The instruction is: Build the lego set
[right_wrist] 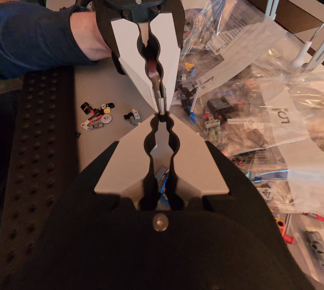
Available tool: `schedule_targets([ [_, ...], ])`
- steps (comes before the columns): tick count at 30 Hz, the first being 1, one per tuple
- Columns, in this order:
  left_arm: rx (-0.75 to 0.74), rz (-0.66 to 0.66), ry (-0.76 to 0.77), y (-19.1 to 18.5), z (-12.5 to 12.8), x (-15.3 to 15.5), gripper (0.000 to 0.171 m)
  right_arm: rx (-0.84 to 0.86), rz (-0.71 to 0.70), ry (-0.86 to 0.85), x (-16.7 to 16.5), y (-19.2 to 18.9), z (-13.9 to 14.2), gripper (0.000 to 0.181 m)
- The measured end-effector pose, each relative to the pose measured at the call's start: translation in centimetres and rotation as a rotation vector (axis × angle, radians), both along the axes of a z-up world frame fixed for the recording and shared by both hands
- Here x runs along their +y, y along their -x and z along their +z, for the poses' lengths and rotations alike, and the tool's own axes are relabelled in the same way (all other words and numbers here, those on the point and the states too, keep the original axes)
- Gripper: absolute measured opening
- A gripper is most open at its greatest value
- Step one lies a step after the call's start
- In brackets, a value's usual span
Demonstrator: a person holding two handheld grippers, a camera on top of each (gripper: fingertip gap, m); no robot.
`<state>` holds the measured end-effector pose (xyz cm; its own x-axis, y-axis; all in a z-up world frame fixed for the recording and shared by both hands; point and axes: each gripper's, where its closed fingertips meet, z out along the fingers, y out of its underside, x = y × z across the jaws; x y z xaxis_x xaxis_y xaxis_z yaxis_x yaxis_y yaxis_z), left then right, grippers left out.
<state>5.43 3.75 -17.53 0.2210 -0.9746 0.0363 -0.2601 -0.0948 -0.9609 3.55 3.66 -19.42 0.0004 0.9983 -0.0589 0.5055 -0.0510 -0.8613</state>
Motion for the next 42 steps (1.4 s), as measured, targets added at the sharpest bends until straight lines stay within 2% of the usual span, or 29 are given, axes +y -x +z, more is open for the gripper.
schedule_targets([
  [10,0.009,0.049,-0.060,-0.1,0.6,0.4,0.000,-0.009,-0.034,-0.126,0.8,-0.5,0.5,0.005],
  [18,-0.034,0.046,-0.031,0.2,1.2,0.4,0.000,0.030,-0.035,-0.137,0.8,-0.8,1.2,0.004],
  [20,-0.115,0.074,-0.036,0.9,2.6,0.9,0.000,-0.017,-0.068,-0.147,1.6,-1.8,0.5,0.000],
  [21,-0.234,0.122,-0.018,2.8,4.9,1.7,0.001,-0.077,-0.088,-0.164,2.3,-2.7,-0.7,0.000],
  [22,-0.333,0.176,-0.026,5.4,6.9,2.5,0.000,-0.026,-0.062,-0.117,1.8,-2.5,-0.2,0.000],
  [23,-0.345,0.197,-0.050,7.2,7.6,2.6,0.000,0.070,-0.020,-0.082,0.9,-1.7,1.4,0.000],
  [25,-0.298,0.175,-0.053,7.0,7.0,2.2,0.000,0.099,-0.009,-0.097,0.7,-0.9,2.3,0.000],
  [29,-0.117,0.090,-0.028,3.3,3.3,1.3,0.002,0.106,-0.048,-0.186,1.1,-0.5,2.3,0.000],
  [32,-0.088,0.083,-0.020,2.1,2.0,1.4,0.002,0.077,-0.093,-0.239,1.8,-0.3,2.0,0.013],
  [35,-0.081,0.073,-0.015,1.5,1.5,1.4,0.001,0.057,-0.097,-0.256,1.8,0.2,1.7,0.020],
  [42,-0.074,0.042,-0.008,1.1,1.1,1.0,0.001,0.082,-0.093,-0.276,1.6,0.5,2.2,0.005],
])
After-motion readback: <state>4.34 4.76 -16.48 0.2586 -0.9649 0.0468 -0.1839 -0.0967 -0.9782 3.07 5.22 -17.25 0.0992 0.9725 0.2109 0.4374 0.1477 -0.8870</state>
